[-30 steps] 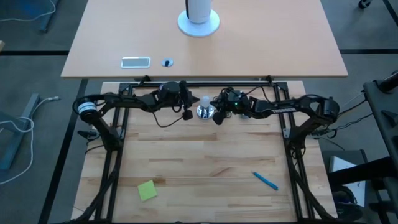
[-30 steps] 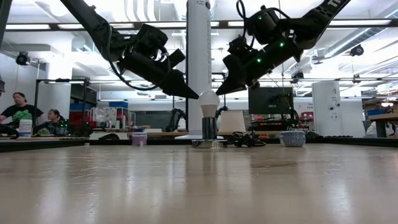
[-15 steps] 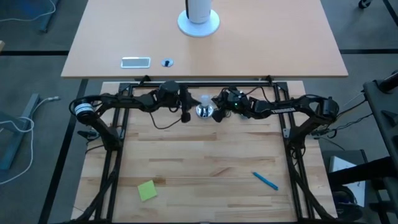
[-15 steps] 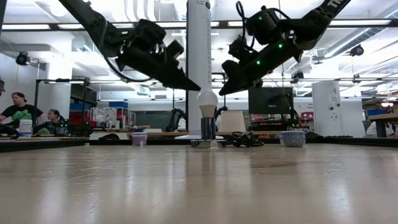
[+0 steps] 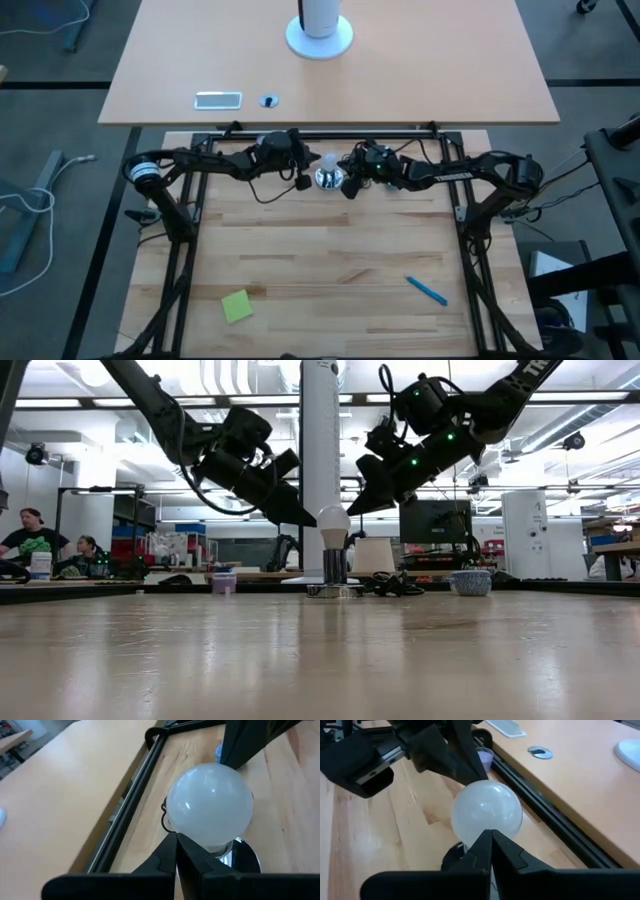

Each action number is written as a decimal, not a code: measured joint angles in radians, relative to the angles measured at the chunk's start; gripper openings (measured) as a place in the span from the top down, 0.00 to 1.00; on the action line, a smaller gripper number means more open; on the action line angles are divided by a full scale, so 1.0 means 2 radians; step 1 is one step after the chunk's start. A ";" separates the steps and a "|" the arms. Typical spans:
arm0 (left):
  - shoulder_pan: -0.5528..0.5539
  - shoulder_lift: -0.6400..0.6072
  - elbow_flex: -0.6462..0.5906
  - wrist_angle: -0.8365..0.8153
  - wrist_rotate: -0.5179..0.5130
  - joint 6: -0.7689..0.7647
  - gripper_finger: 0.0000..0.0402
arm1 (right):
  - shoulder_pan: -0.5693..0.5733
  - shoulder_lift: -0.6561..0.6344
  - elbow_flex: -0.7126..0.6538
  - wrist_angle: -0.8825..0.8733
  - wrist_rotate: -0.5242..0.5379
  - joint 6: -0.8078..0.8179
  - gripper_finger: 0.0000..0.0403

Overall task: Screw lightbulb
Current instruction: Remove the bulb from the lamp

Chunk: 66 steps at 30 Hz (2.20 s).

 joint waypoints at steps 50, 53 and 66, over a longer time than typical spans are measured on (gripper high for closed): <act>-0.005 -0.014 -0.009 0.014 -0.016 -0.004 1.00 | -0.005 -0.023 -0.003 -0.019 -0.030 0.004 1.00; -0.004 0.002 -0.009 0.040 -0.019 -0.004 1.00 | -0.007 -0.012 -0.003 -0.013 -0.026 0.004 1.00; -0.008 0.013 -0.006 0.028 0.055 -0.010 1.00 | -0.009 -0.001 -0.003 -0.006 0.038 0.001 1.00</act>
